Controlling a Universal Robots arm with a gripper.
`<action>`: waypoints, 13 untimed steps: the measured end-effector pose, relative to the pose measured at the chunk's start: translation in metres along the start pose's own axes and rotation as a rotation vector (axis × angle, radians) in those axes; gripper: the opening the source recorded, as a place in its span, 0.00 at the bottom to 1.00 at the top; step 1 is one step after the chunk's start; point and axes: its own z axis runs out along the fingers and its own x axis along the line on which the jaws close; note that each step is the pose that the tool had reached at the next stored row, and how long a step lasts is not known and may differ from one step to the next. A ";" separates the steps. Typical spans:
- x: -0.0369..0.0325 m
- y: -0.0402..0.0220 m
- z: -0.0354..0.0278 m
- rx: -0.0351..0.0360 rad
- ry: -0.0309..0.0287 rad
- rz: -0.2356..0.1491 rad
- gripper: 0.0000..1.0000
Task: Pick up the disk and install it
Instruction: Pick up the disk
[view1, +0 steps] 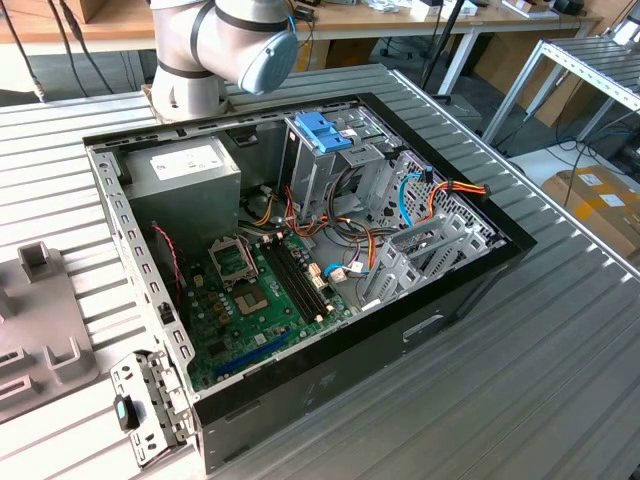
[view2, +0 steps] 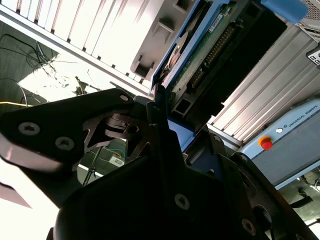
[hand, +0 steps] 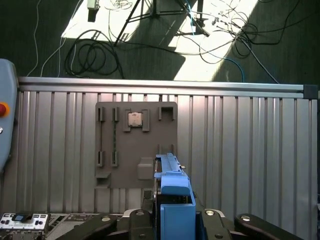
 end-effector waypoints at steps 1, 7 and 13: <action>0.0000 -0.0018 -0.0001 0.0000 0.0000 0.000 0.37; 0.0002 -0.0102 -0.0004 0.0000 0.0000 0.000 0.37; 0.0004 -0.0179 -0.0007 0.0000 0.0000 0.000 0.37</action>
